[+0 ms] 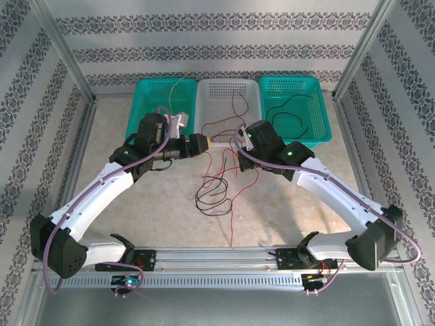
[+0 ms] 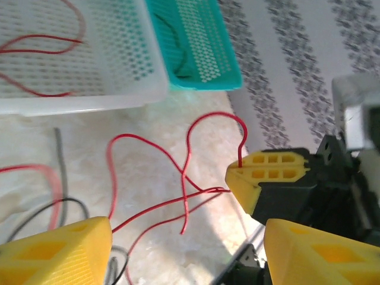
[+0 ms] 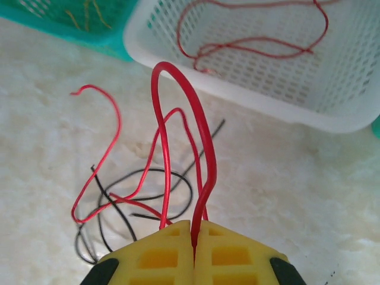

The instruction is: Untangle the cables

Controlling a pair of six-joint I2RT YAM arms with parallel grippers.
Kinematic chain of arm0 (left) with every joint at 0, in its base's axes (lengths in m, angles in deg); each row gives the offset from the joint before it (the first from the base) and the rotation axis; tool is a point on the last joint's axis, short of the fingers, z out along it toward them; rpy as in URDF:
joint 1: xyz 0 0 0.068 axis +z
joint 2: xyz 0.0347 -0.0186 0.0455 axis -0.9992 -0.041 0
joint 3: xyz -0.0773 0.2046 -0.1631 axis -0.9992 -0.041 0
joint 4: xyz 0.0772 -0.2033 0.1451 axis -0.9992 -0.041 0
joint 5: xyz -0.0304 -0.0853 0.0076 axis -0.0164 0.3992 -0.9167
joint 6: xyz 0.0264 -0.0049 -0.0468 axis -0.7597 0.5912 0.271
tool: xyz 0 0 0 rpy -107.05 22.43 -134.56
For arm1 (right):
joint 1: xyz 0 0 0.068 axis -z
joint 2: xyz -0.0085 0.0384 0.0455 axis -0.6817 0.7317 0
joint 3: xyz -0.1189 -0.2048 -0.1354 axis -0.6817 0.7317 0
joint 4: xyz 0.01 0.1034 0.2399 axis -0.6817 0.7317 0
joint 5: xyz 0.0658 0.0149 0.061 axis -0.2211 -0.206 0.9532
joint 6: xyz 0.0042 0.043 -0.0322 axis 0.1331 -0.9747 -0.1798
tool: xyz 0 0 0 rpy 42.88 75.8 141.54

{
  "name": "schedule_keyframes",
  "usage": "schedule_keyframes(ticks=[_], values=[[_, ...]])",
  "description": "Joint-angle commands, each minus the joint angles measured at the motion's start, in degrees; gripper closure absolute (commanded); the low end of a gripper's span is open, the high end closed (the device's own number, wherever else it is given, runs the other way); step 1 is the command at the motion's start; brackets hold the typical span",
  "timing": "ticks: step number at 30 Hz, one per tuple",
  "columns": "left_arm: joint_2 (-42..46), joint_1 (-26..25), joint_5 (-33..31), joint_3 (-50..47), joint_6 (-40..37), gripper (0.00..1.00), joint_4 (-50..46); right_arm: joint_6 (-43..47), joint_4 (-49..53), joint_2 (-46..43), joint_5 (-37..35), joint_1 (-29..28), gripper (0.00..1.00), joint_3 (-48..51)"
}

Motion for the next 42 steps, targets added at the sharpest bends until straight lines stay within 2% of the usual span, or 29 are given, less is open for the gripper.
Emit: schedule_keyframes(ticks=[1,9,15,21,27,30,31,33,36,42], values=[[-1.82,-3.37,0.19,0.36,-0.45,0.31,6.56,-0.45,5.5,-1.19,-0.11,-0.92,1.0,-3.97],[-9.1,-6.59,-0.26,2.7,1.36,0.33,11.54,-2.29,6.34,-2.44,1.5,-0.86,1.0,-7.66],[-13.36,-7.0,-3.76,5.87,0.28,0.44,10.77,-2.98,4.76,-1.82,2.09,-0.86,1.0,-9.37],[-17.35,-7.06,1.4,8.08,2.17,0.51,15.25,-3.6,4.32,-0.38,4.2,-0.92,1.0,-11.62],[-17.99,-6.84,1.14,10.09,-1.64,0.81,11.97,-4.19,3.6,0.36,3.83,-0.84,1.0,-12.0],[-17.42,-6.78,-3.12,13.97,-6.12,0.98,2.8,-4.92,4.86,0.81,1.97,0.27,1.0,-11.88],[-16.69,-6.73,-5.78,14.97,-7.65,1.0,-0.49,-5.47,4.79,0.82,2.24,1.27,1.0,-11.14],[-14.94,-6.59,-9.79,16.04,-10.13,1.0,-5.13,-6.56,4.4,0.9,3.65,3.68,1.0,-9.33],[-11.27,-5.24,-12.59,17.25,-11.69,1.0,-9.61,-8.3,2.54,0.92,6.88,6.89,0.98,-4.96],[-3.31,-3.5,-9.43,19.52,-9.57,1.0,-6.02,-11.87,-4.69,0.8,13.47,10.04,0.91,2.69]])
